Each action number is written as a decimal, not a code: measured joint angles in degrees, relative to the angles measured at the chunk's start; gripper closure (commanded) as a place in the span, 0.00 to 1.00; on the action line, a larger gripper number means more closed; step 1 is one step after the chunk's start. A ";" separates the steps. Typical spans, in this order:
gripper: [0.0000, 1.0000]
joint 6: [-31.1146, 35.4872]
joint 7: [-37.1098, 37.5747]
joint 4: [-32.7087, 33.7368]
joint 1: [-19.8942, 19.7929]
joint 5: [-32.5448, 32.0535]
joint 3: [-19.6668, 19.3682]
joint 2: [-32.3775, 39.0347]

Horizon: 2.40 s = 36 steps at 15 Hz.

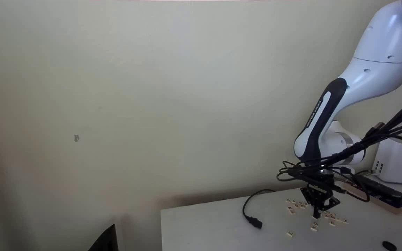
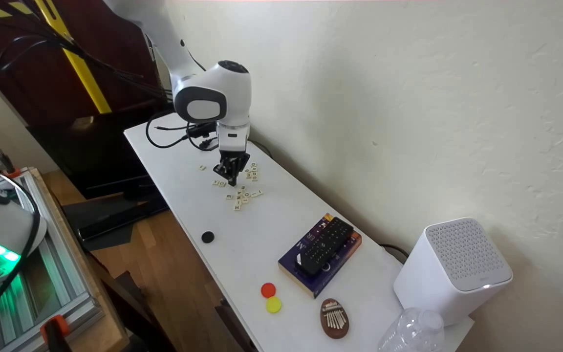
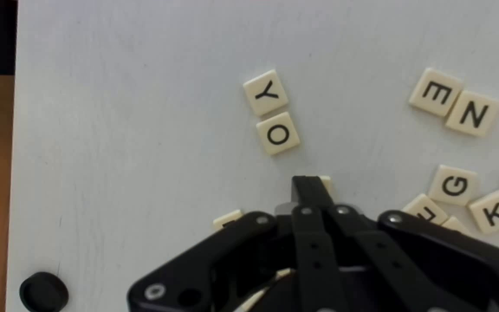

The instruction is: Arrange some of the tiles neatly to the left

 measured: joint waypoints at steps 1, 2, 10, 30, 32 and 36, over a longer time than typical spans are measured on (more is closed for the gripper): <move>1.00 0.00 0.85 0.04 -0.19 0.19 0.15 0.00; 1.00 0.00 1.45 0.10 -0.47 0.49 0.42 0.00; 1.00 -1.45 4.20 1.32 -3.18 2.33 3.09 0.13; 1.00 4.48 -4.41 -1.18 -5.89 5.16 5.58 -3.12; 1.00 4.85 -8.63 -1.44 -5.80 4.64 5.63 -3.12; 1.00 5.22 -16.33 -2.39 -4.67 1.50 4.88 -3.11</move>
